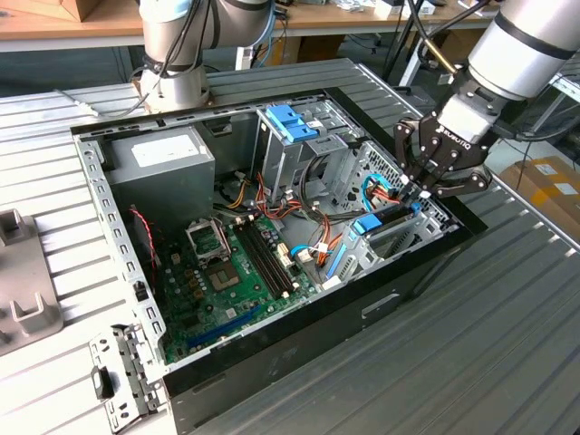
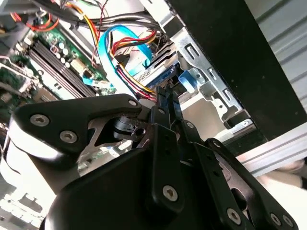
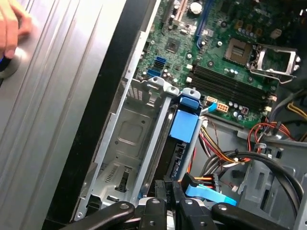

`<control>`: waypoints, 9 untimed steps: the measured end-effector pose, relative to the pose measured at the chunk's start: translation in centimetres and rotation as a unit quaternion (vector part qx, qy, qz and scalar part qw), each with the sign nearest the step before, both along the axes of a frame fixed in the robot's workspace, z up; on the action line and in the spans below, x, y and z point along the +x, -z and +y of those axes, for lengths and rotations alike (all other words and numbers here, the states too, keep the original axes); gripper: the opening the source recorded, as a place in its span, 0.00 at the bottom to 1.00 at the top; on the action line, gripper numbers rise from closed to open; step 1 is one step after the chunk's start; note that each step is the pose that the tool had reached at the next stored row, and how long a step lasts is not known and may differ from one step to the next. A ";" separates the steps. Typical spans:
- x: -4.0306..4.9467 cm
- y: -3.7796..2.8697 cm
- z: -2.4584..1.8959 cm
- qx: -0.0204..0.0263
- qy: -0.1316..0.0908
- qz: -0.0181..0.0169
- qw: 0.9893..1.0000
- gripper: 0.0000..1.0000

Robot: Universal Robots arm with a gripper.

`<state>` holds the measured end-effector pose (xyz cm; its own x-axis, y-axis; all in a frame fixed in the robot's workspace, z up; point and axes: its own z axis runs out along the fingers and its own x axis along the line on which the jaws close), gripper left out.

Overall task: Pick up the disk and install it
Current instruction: 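Insert the first disk wire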

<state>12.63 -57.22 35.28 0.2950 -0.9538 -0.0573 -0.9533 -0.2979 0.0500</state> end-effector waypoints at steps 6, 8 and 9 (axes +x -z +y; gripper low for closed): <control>0.00 -0.01 0.00 0.000 0.046 0.000 0.999 0.17; 0.00 0.00 0.00 0.000 0.064 0.000 0.998 0.17; 0.00 0.00 0.00 0.000 0.070 0.000 0.998 0.17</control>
<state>12.63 -57.23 35.27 0.1582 -0.9857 -0.0572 -0.9857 -0.1611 0.0501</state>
